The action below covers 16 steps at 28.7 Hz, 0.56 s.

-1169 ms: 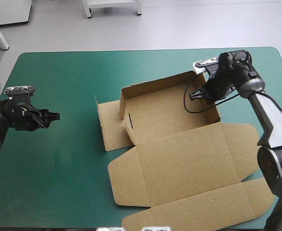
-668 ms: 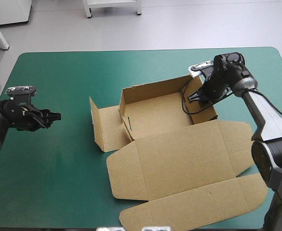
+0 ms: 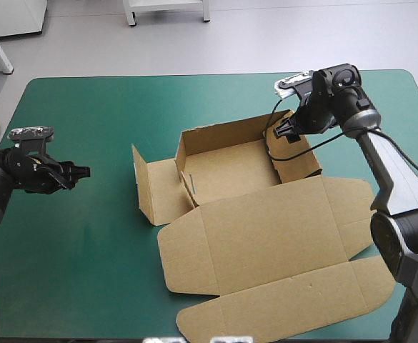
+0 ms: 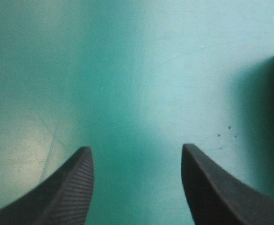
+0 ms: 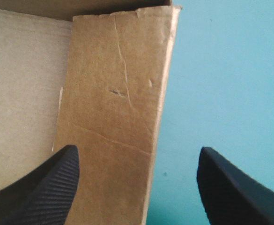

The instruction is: Fold the box

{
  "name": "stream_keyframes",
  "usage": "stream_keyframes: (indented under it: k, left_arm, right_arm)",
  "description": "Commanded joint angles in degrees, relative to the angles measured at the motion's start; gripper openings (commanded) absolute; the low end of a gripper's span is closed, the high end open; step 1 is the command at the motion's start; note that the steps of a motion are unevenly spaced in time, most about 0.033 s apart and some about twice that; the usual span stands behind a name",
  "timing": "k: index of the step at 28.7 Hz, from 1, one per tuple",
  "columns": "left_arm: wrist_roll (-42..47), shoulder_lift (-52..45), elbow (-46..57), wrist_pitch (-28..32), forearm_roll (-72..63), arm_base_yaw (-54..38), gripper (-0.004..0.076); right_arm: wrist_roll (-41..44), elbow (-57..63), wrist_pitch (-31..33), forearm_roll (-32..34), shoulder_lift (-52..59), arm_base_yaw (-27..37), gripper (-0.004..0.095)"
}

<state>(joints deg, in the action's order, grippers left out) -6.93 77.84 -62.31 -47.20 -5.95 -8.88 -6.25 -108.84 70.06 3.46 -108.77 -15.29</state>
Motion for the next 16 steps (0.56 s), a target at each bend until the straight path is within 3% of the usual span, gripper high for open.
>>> stream_keyframes:
  k: [1, 10, 16]
  left_arm:
    - [-0.16, -1.82, -1.55, 2.30, -0.76, 0.04, 0.0403]
    - [-0.16, -1.82, -1.55, 2.17, -0.76, 0.04, 0.0403]
    - [-0.16, -1.82, -1.55, 2.17, -0.76, 0.04, 0.0403]
  right_arm:
    - [0.71, -1.41, -2.53, 0.83, 2.64, -0.36, 0.0658]
    - [1.00, -1.41, -1.20, 0.11, -2.02, -0.36, 0.0610]
    - [0.29, -1.41, -0.64, 0.49, -5.09, -0.36, 0.0340]
